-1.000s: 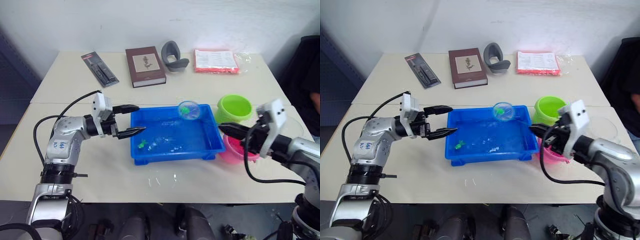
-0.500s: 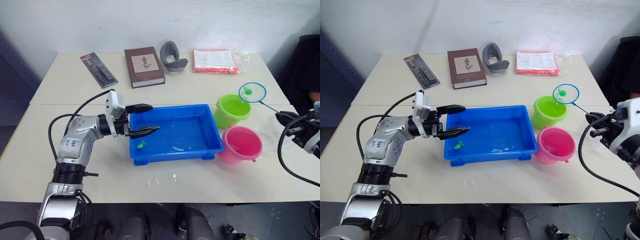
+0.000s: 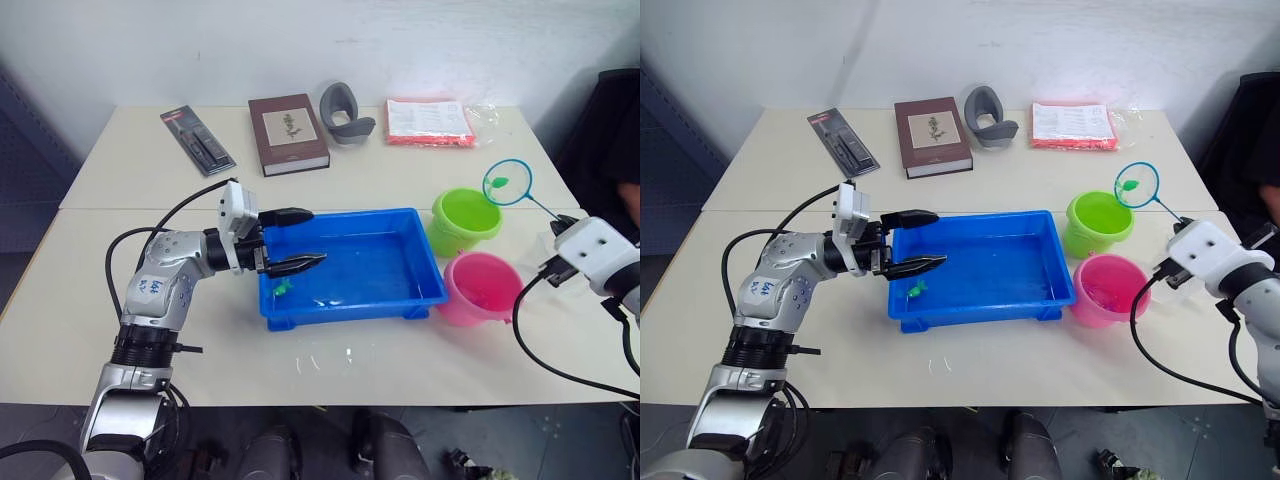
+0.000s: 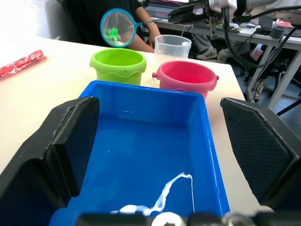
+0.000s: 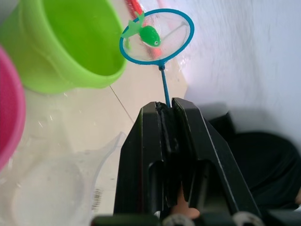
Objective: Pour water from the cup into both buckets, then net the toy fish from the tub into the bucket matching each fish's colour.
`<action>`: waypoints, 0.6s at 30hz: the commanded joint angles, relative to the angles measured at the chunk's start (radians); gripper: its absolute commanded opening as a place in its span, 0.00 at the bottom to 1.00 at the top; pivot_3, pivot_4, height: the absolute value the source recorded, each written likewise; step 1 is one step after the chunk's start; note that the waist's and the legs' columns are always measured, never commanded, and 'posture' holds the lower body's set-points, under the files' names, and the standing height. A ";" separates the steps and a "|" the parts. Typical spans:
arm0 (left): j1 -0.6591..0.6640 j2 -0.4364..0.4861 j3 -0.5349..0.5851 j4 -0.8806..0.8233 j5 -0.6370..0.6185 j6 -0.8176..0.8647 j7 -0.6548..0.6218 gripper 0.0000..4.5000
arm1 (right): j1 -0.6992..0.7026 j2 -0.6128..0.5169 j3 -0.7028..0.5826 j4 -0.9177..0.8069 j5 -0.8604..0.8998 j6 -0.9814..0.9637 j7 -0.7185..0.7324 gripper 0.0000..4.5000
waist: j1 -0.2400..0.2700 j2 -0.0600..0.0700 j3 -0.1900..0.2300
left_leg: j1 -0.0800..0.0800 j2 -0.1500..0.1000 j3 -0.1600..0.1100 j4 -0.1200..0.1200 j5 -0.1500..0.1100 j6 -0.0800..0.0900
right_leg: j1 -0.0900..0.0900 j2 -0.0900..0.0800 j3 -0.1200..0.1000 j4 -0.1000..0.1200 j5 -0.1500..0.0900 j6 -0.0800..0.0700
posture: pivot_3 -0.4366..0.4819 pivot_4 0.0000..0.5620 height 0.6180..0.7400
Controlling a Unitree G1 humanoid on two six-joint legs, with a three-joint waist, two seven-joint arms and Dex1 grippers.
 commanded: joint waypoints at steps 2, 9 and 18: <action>-0.009 0.002 -0.012 -0.027 0.008 -0.025 -0.016 0.99 | 0.000 -0.086 0.036 0.082 -0.164 -0.214 -0.116 0.00 | -0.001 0.000 0.000 | 0.000 0.000 0.000 0.000 0.000 0.000 | 0.000 0.000 0.000 0.000 0.000 0.000 | 0.48 0.27 1.00; 0.014 -0.012 -0.020 -0.012 0.029 -0.092 -0.021 0.99 | -0.012 -0.127 0.039 0.191 -0.319 -0.374 -0.322 0.00 | -0.002 0.000 0.000 | 0.000 0.001 0.000 0.000 0.000 -0.001 | 0.000 0.000 0.002 -0.001 0.000 0.000 | 0.48 0.27 1.00; 0.024 -0.005 -0.003 0.030 0.047 -0.166 -0.021 0.99 | -0.011 -0.138 0.038 0.230 -0.344 -0.428 -0.366 0.00 | -0.003 0.000 0.000 | 0.000 0.001 -0.001 0.000 0.001 -0.001 | 0.000 0.001 0.003 -0.001 0.000 0.000 | 0.48 0.27 1.00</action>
